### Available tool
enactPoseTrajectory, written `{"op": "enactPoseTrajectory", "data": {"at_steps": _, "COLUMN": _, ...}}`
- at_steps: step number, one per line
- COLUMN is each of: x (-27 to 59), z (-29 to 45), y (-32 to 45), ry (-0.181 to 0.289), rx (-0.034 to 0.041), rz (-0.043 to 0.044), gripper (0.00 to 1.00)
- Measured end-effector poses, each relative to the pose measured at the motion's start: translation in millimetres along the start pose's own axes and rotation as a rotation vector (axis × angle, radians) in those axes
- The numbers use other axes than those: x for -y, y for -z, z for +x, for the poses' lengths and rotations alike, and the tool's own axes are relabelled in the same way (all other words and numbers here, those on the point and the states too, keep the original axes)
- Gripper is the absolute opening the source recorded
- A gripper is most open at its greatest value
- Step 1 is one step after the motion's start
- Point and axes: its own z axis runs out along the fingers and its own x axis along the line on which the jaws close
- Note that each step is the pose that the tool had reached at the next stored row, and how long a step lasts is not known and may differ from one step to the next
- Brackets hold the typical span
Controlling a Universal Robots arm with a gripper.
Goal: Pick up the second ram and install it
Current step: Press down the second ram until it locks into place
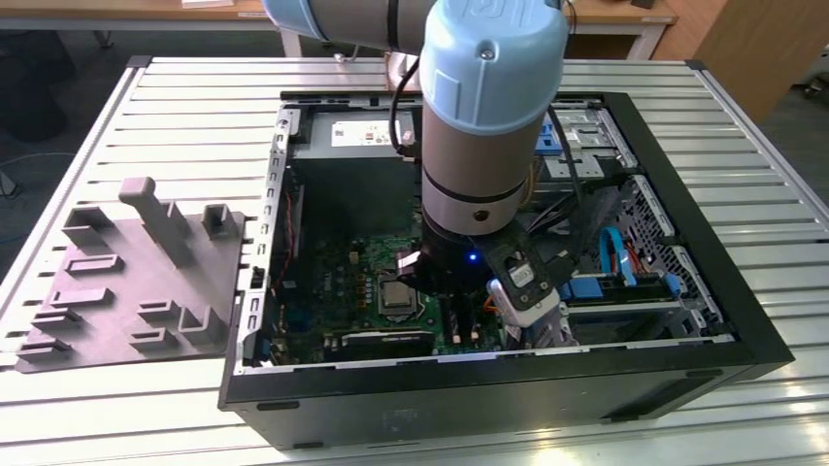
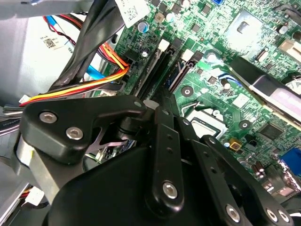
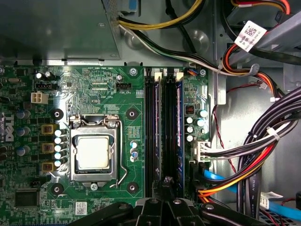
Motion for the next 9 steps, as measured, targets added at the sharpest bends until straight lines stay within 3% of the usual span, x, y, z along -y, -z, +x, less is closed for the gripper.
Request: {"op": "enactPoseTrajectory", "data": {"at_steps": 9, "x": -0.1, "z": 0.0, "y": 0.2, "ry": 0.000, "rx": 0.0002, "rz": -0.0006, "gripper": 0.11}}
